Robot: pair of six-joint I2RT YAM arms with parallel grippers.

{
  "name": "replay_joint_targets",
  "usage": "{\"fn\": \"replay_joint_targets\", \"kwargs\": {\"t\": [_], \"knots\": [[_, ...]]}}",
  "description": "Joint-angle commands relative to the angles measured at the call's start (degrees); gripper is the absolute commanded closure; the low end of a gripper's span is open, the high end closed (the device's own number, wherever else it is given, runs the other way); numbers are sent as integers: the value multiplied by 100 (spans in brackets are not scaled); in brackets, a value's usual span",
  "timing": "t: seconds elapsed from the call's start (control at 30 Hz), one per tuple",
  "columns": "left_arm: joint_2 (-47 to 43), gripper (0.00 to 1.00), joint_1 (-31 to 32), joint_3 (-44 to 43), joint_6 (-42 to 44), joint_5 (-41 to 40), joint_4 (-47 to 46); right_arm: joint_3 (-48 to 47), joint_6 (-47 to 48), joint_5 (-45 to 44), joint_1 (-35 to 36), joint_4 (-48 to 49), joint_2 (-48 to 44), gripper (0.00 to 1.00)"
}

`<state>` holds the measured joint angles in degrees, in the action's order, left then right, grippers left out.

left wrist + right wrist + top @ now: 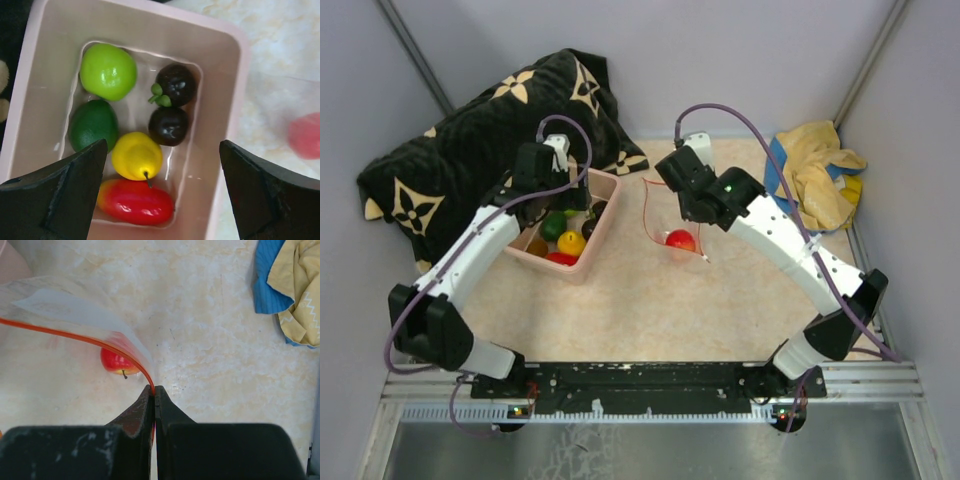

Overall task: Place the food in the zip-top bag and seal the zipper
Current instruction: Pick up the fake fruit from the bin.

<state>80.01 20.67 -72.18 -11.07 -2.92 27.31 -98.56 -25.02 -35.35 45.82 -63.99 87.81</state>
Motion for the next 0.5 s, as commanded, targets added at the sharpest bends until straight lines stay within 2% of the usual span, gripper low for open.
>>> {"fn": "replay_joint_targets", "kwargs": {"t": [0.0,0.1,0.27,0.47], "knots": [[671,1,-128,-583,518,-381,784,-43,126,66,-38,303,-146,100],[943,1,-203,-802,202,-193,1379,-54,137,150,-38,307,-140,100],[993,2,-206,-302,-288,-52,1151,50,145,309,-37,388,-148,100],[1590,10,-203,-501,-525,98,1333,208,220,313,-38,484,-228,100]]}}
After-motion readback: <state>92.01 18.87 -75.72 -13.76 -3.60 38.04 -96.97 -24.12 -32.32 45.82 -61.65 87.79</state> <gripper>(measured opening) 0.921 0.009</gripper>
